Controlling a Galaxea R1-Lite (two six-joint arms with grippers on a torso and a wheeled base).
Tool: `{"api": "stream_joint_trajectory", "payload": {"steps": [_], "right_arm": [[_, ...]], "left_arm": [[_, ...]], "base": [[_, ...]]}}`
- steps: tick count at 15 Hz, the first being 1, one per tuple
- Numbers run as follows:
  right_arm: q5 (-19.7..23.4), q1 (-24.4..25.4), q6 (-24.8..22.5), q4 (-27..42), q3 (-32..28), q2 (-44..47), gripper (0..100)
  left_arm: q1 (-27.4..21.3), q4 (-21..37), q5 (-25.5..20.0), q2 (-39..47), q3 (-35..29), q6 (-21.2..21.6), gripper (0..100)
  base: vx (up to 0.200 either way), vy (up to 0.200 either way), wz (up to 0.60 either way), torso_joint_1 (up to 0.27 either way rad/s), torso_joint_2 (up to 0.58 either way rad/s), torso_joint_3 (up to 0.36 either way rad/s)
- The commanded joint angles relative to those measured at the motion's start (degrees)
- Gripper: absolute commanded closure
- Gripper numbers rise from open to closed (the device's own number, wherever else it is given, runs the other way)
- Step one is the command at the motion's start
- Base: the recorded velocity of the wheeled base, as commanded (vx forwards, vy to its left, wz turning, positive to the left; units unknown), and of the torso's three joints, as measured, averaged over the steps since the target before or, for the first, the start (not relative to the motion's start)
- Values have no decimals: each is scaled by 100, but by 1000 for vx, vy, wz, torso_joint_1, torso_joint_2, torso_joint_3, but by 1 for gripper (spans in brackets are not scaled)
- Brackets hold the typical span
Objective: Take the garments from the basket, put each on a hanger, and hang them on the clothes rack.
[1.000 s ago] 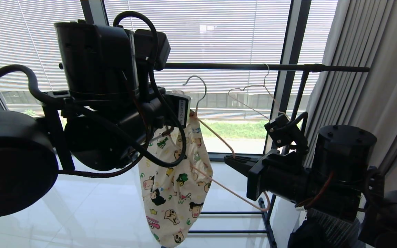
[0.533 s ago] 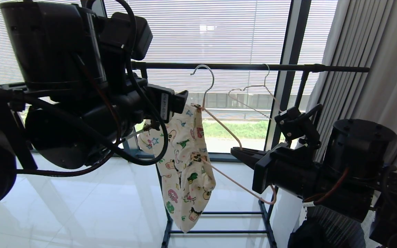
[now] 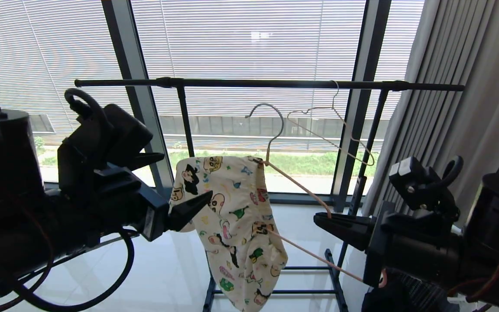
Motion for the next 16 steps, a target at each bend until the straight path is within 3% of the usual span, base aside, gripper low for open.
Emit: {"api": "stream_joint_trajectory", "payload": {"steps": [1,2,4,6,8,12,16], "right_arm": [[285,29,-144,2,855,-757,100],[347,38,-249,2,1014,-854,100],[575,38,-434,10,1523,-1065,100],[681,47,-777,10,1822,-1118,100],[927,47,-1067,10,2024,-1205,100],[900,266,-1199,10,2033,-1223,100],[892,477,-1348,19,2042,-1328,100]], "left_arm": [[-94,-4,-139,-318,485,324,0],[-164,-4,-165,-309,573,430,0],[-1122,-4,-279,-326,1126,544,0],[-1571,-12,-288,-133,1408,535,0],[-1650,-21,-288,87,1425,544,0],[-1799,-30,-297,324,1539,562,0],[-1790,-408,-297,465,1583,553,0]], "base": [[0,0,0,0,0,0],[0,0,0,0,0,0],[0,0,0,0,0,0],[0,0,0,0,0,0],[0,0,0,0,0,0],[0,0,0,0,0,0],[0,0,0,0,0,0]]}}
